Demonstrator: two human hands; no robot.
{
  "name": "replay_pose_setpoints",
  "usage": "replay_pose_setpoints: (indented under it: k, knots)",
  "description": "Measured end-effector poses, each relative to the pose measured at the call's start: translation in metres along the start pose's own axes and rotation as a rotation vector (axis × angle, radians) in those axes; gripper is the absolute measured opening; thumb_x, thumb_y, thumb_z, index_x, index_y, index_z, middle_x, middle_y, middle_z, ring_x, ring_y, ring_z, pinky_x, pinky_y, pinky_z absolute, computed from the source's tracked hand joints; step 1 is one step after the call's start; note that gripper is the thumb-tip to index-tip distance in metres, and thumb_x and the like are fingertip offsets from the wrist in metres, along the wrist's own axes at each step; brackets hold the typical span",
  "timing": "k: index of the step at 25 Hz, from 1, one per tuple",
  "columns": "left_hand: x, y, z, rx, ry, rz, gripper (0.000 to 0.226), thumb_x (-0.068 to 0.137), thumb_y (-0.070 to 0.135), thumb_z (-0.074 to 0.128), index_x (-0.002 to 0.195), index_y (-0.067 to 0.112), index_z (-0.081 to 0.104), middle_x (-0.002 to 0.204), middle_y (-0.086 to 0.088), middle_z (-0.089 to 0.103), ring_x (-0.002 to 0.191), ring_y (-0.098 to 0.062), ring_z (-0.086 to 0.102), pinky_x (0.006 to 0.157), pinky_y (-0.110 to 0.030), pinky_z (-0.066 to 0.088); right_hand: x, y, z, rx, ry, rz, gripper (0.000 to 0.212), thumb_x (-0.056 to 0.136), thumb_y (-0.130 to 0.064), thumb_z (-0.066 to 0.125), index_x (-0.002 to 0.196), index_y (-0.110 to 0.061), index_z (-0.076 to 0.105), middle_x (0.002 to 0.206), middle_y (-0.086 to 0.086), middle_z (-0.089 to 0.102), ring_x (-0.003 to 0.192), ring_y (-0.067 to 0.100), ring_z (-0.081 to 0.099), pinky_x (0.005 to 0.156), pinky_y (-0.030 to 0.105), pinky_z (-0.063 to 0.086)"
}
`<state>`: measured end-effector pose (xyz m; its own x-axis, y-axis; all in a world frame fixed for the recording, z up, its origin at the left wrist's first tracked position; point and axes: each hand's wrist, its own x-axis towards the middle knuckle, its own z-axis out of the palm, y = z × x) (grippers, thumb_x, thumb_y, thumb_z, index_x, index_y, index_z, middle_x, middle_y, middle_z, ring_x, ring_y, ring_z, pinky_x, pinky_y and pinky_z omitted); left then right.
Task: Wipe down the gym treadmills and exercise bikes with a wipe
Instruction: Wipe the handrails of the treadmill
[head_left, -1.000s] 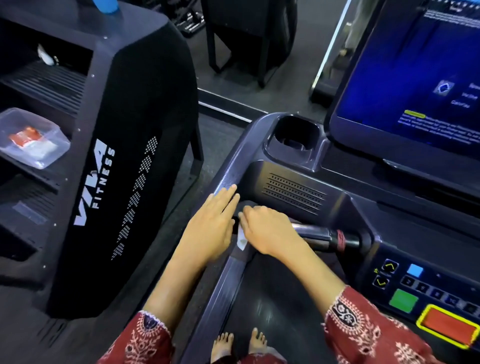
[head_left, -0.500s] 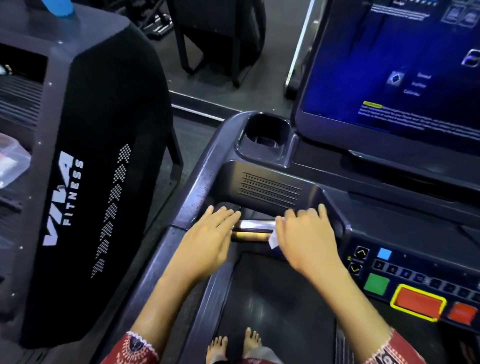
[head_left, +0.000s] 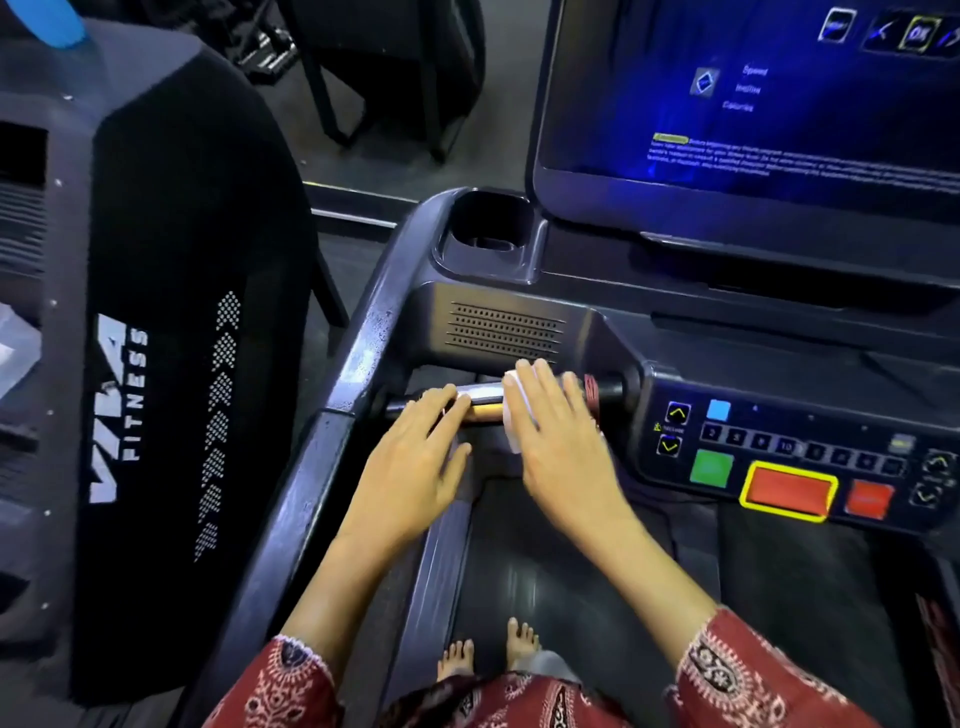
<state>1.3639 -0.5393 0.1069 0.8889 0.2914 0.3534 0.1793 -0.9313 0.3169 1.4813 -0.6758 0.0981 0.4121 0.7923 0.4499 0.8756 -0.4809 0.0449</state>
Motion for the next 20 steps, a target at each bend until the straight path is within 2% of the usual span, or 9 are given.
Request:
replay_pose_setpoints:
  k: [3, 5, 6, 9, 12, 14, 15, 18, 20]
  knots:
    - [-0.006, -0.002, -0.004, 0.009, 0.01, -0.002, 0.048, 0.087, 0.025, 0.045, 0.121, -0.004, 0.059, 0.128, -0.02, 0.057, 0.118, -0.023, 0.044, 0.104, -0.023, 0.028, -0.006, 0.017, -0.004, 0.013, 0.073, 0.138, 0.037, 0.1, -0.008, 0.031, 0.127, 0.009, 0.05, 0.129, 0.029, 0.053, 0.122, 0.046, 0.049, 0.106, 0.052, 0.027]
    - [-0.011, -0.003, -0.003, 0.041, 0.01, -0.024, 0.047, 0.085, 0.025, 0.048, 0.122, -0.003, 0.059, 0.128, -0.019, 0.057, 0.118, -0.024, 0.047, 0.096, -0.025, 0.038, -0.005, -0.001, 0.001, 0.037, 0.096, 0.164, 0.039, 0.091, 0.001, 0.048, 0.128, 0.011, 0.045, 0.131, 0.032, 0.05, 0.124, 0.048, 0.044, 0.108, 0.053, 0.027]
    - [-0.012, -0.003, -0.003, 0.059, 0.018, -0.039, 0.046, 0.083, 0.022, 0.055, 0.122, -0.002, 0.06, 0.128, -0.018, 0.057, 0.117, -0.025, 0.05, 0.092, -0.028, 0.045, -0.003, -0.016, 0.009, 0.052, 0.088, 0.104, 0.043, 0.087, 0.003, 0.053, 0.128, 0.011, 0.045, 0.131, 0.031, 0.05, 0.125, 0.048, 0.044, 0.109, 0.052, 0.027]
    - [-0.016, -0.004, -0.005, 0.043, 0.009, -0.08, 0.054, 0.071, 0.004, 0.077, 0.122, -0.003, 0.059, 0.128, -0.02, 0.057, 0.117, -0.028, 0.051, 0.081, -0.035, 0.053, 0.003, -0.031, 0.018, 0.06, 0.107, -0.077, 0.04, 0.089, 0.0, 0.045, 0.128, 0.008, 0.048, 0.131, 0.028, 0.054, 0.124, 0.043, 0.049, 0.11, 0.048, 0.028]
    - [-0.023, -0.006, -0.007, 0.0, -0.036, -0.12, 0.057, 0.072, 0.0, 0.076, 0.126, -0.005, 0.055, 0.133, -0.022, 0.052, 0.119, -0.036, 0.054, 0.089, -0.043, 0.05, -0.011, -0.004, 0.015, 0.079, 0.212, 0.014, 0.033, 0.102, 0.0, 0.031, 0.131, 0.006, 0.044, 0.133, 0.027, 0.052, 0.128, 0.041, 0.043, 0.114, 0.044, 0.02]
    - [-0.025, -0.004, -0.006, -0.019, -0.061, -0.142, 0.058, 0.075, -0.001, 0.073, 0.129, -0.005, 0.053, 0.135, -0.023, 0.05, 0.122, -0.038, 0.052, 0.092, -0.045, 0.047, -0.012, -0.009, 0.017, 0.066, 0.251, 0.07, 0.035, 0.098, 0.001, 0.046, 0.132, 0.008, 0.043, 0.134, 0.028, 0.05, 0.13, 0.041, 0.037, 0.114, 0.046, 0.021]
    - [-0.023, -0.003, -0.006, -0.028, -0.063, -0.141, 0.058, 0.075, -0.002, 0.072, 0.129, -0.006, 0.052, 0.135, -0.024, 0.05, 0.122, -0.039, 0.052, 0.092, -0.045, 0.047, -0.005, -0.019, 0.021, 0.047, 0.247, 0.034, 0.039, 0.092, 0.004, 0.053, 0.13, 0.008, 0.046, 0.132, 0.028, 0.052, 0.129, 0.042, 0.039, 0.113, 0.047, 0.025]
    - [-0.016, -0.005, -0.005, -0.054, -0.044, -0.113, 0.053, 0.08, 0.001, 0.065, 0.13, -0.005, 0.051, 0.135, -0.022, 0.051, 0.122, -0.037, 0.051, 0.097, -0.042, 0.045, 0.013, -0.04, 0.026, 0.017, 0.198, -0.131, 0.036, 0.089, 0.0, 0.046, 0.122, 0.004, 0.059, 0.124, 0.024, 0.061, 0.119, 0.04, 0.054, 0.104, 0.047, 0.039]
    - [-0.011, -0.005, -0.004, -0.075, -0.048, -0.065, 0.048, 0.085, 0.011, 0.051, 0.13, -0.005, 0.05, 0.133, -0.02, 0.052, 0.121, -0.036, 0.051, 0.104, -0.037, 0.038, 0.007, -0.017, 0.021, 0.046, 0.193, -0.109, 0.036, 0.091, -0.002, 0.051, 0.127, 0.002, 0.052, 0.127, 0.023, 0.059, 0.122, 0.04, 0.05, 0.105, 0.048, 0.037]
